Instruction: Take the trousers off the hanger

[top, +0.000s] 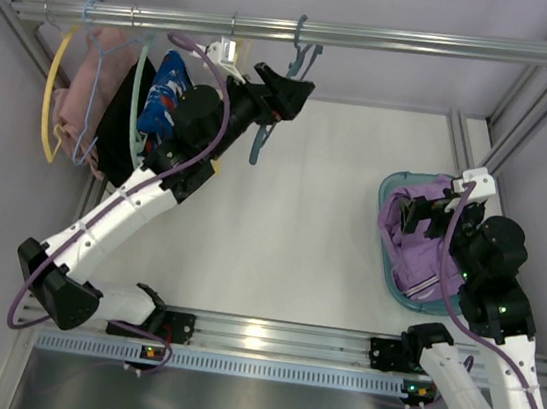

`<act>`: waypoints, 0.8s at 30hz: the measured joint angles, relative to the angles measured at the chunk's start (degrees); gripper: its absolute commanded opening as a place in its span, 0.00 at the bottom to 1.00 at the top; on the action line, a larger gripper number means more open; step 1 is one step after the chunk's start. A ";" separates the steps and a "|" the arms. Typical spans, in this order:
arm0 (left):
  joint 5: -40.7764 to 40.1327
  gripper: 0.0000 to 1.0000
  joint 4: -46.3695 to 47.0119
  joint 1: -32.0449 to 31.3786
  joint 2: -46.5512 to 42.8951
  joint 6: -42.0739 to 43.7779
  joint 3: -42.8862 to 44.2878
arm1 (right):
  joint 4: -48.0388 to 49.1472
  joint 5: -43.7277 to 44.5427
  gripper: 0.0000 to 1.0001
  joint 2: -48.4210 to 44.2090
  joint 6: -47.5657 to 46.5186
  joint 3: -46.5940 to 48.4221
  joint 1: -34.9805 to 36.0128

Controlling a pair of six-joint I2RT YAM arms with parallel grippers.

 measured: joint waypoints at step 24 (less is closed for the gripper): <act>-1.25 0.99 -18.60 -2.21 -15.30 29.49 -2.01 | -0.57 -0.66 0.99 0.76 0.11 0.00 0.00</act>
